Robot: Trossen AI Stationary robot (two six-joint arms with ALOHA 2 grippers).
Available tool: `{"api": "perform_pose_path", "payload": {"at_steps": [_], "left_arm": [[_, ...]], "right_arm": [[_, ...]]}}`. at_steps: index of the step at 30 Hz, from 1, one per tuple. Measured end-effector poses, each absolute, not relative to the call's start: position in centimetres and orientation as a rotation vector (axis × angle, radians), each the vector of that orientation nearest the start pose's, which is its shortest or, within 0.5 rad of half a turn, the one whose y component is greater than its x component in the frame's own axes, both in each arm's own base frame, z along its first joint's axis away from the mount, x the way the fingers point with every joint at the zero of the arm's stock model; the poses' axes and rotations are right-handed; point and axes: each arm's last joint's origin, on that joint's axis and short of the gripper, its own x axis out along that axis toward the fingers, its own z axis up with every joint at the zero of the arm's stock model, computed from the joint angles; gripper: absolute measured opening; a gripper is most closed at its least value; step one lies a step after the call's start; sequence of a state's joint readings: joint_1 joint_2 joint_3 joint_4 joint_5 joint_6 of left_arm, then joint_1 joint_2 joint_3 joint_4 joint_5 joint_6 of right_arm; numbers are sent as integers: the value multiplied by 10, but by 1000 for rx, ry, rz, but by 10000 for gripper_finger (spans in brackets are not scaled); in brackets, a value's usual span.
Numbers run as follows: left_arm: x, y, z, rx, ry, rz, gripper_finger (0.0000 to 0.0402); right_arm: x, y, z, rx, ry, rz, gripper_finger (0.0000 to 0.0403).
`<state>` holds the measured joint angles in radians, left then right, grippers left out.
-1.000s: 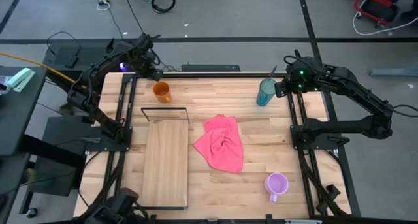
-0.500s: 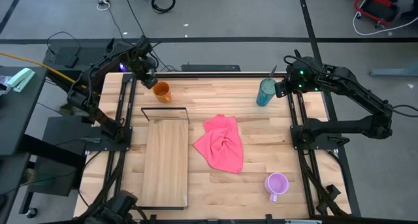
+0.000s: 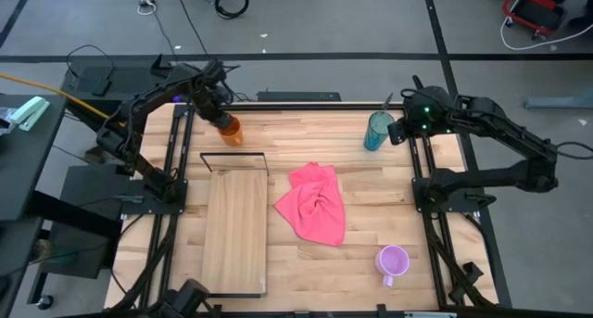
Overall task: Stack small to large cups/mugs on shelf
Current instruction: Move the orange cup to the center of the table
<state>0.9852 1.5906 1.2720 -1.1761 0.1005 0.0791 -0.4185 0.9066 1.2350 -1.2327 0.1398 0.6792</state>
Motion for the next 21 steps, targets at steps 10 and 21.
{"api": "perform_pose_path", "payload": {"at_steps": [10,21], "left_arm": [[158,232,231,-872,1280,784,162],[157,235,230,-939,1240,876,162]], "right_arm": [[120,-52,371,711,706,-807,87],[123,-53,370,703,722,-807,87]]}}
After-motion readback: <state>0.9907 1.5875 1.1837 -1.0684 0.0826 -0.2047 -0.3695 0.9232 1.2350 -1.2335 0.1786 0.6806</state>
